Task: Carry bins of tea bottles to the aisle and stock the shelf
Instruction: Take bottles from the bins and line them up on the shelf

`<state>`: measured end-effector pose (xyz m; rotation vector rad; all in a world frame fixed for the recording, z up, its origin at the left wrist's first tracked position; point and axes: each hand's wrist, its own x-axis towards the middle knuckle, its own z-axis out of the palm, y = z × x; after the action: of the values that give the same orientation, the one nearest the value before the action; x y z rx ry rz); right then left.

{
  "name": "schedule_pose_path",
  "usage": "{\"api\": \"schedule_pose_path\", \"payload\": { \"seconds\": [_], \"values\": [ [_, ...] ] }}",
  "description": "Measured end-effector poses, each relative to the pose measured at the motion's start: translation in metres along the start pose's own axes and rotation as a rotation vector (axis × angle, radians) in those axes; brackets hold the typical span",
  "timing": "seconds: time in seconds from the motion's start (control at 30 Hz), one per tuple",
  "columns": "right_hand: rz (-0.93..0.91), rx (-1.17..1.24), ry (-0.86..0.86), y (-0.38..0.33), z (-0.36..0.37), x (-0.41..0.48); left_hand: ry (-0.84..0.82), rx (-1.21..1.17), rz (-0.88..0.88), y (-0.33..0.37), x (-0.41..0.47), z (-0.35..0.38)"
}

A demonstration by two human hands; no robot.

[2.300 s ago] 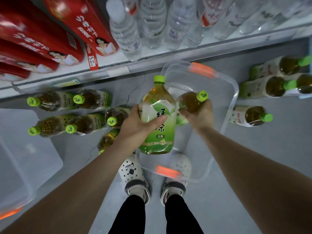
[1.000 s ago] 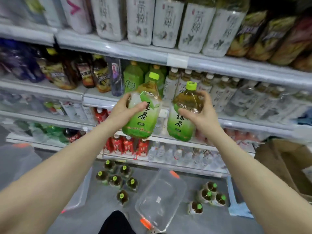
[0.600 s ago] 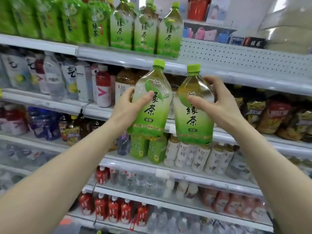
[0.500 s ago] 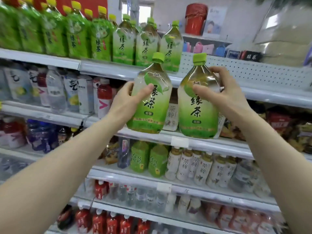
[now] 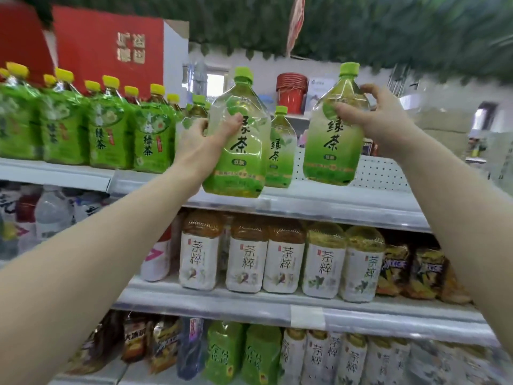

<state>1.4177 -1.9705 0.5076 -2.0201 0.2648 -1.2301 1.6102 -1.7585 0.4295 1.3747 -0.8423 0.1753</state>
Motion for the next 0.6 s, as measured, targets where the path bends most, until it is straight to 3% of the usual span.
{"api": "schedule_pose_path", "payload": {
  "seconds": [0.23, 0.5, 0.6],
  "values": [
    [0.079, -0.001, 0.047, 0.062, 0.020, 0.053, -0.062, 0.025, 0.005, -0.010, 0.036, 0.026],
    [0.097, -0.077, -0.076, 0.105, 0.023, 0.066, -0.069, 0.002, -0.021, -0.026, 0.049, 0.046],
    [-0.044, -0.415, -0.014, 0.103, 0.023, 0.063, -0.060, -0.023, -0.026, -0.030, 0.052, 0.050]
  ]
}}
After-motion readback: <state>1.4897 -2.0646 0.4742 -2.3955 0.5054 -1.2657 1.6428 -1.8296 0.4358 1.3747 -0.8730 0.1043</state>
